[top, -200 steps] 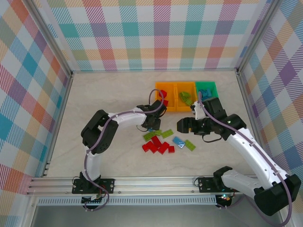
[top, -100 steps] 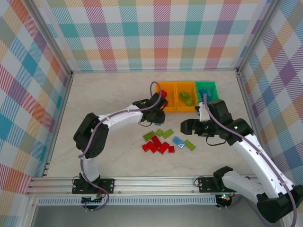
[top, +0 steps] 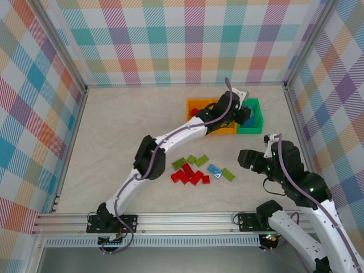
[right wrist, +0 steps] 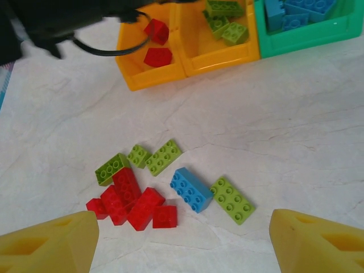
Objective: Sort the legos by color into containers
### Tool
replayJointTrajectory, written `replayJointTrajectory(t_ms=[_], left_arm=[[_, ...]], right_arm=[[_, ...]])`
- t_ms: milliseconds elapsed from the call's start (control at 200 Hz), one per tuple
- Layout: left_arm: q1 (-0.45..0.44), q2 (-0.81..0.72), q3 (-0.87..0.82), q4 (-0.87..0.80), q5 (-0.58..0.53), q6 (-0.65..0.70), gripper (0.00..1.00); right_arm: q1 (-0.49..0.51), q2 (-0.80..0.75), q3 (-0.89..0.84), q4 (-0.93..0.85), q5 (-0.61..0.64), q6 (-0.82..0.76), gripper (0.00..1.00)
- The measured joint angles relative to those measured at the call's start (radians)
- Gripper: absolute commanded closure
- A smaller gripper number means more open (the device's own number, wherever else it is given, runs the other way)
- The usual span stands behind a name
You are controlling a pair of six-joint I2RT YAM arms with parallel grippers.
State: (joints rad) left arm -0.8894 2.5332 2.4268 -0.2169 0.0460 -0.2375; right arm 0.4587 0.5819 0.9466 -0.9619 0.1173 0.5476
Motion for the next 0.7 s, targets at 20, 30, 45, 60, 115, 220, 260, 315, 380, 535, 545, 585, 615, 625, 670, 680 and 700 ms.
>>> replayJointTrajectory(t_ms=[20,30,45,60,115,220,260,315,380,535,545,585,615,625,670,680,700], left_arm=[[0.001,0.029,0.025,0.009,0.004,0.004,0.78],[0.002,0.046,0.041,0.012,0.007,0.006,0.77],[0.002,0.066,0.058,0.017,0.009,0.009,0.76],[0.004,0.090,0.076,0.025,0.010,0.012,0.75],[0.008,0.151,0.126,0.043,0.016,0.021,0.70],[0.014,0.219,0.160,0.080,0.004,0.036,0.54],[0.016,0.228,0.162,0.090,-0.003,0.045,0.50],[0.016,0.230,0.162,0.093,-0.005,0.043,0.45],[0.016,0.230,0.172,0.101,-0.003,0.042,0.43],[0.015,0.189,0.141,0.117,0.016,0.044,0.43],[0.015,0.178,0.125,0.120,0.018,0.043,0.43],[0.015,0.116,0.032,0.130,0.025,0.044,0.43],[0.015,0.055,-0.063,0.154,0.031,0.044,0.43],[0.015,0.031,-0.095,0.157,0.033,0.045,0.43],[0.015,-0.087,-0.269,0.208,0.041,0.046,0.43],[0.014,-0.103,-0.295,0.220,0.042,0.046,0.43],[0.014,-0.158,-0.366,0.231,0.044,0.049,0.42]], right_arm=[[0.000,-0.004,-0.005,-0.002,0.004,0.003,0.21],[0.000,-0.005,-0.007,-0.004,0.006,0.003,0.21],[0.000,-0.007,-0.011,-0.005,0.007,0.005,0.21],[0.000,-0.008,-0.014,-0.007,0.007,0.007,0.21],[0.000,-0.010,-0.027,-0.013,0.010,0.014,0.21],[0.000,-0.010,-0.042,-0.028,0.010,0.021,0.21],[0.000,-0.016,-0.048,-0.027,0.009,0.023,0.21],[0.000,-0.025,-0.054,-0.029,0.009,0.026,0.21],[0.000,-0.036,-0.060,-0.028,0.006,0.031,0.20],[0.000,-0.031,-0.070,-0.027,0.006,0.043,0.21],[0.000,-0.029,-0.070,-0.027,0.006,0.043,0.21],[0.000,-0.025,-0.070,-0.027,0.006,0.044,0.21],[0.000,-0.021,-0.071,-0.027,0.006,0.044,0.21],[0.000,-0.020,-0.072,-0.027,0.006,0.044,0.21],[0.000,-0.012,-0.075,-0.027,0.006,0.043,0.22],[0.000,-0.010,-0.076,-0.027,0.005,0.043,0.23],[0.000,-0.003,-0.078,-0.028,0.004,0.042,0.23]])
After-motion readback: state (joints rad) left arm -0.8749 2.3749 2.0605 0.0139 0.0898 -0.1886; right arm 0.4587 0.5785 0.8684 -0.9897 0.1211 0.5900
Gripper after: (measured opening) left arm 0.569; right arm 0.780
